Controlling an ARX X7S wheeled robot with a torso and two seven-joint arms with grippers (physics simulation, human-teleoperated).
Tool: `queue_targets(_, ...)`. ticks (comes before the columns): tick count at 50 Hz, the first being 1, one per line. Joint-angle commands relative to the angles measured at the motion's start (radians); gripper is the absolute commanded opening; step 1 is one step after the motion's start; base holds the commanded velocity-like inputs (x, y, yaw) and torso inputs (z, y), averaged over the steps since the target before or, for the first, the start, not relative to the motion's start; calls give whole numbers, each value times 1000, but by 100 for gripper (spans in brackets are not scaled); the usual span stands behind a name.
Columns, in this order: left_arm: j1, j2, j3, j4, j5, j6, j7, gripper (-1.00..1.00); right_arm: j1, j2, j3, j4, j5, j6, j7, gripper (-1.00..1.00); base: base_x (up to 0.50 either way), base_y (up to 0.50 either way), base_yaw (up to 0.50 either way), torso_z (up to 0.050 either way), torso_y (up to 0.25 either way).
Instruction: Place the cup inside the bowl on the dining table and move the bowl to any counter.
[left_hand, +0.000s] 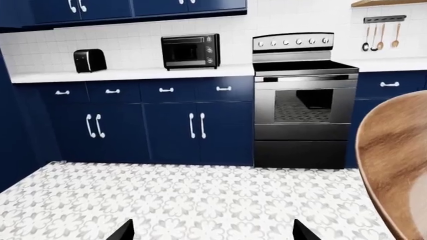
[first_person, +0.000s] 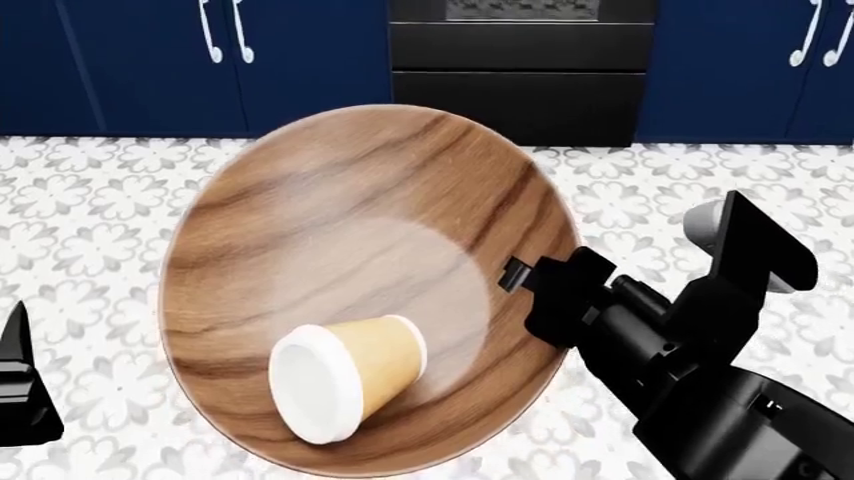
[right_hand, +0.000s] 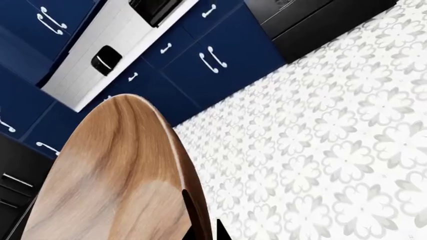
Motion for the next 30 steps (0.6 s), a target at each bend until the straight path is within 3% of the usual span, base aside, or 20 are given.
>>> queue_targets(1, 3, -1, -18, -2, -24, 12, 7, 100, 9, -1, 9, -8, 15, -8, -7, -100, 500, 188, 0, 0, 0)
queue_targets(30, -5, -5, 9, -14, -14, 19, 0, 100, 9, 9, 6, -13, 26, -13, 0, -100, 500, 189, 0, 0, 1)
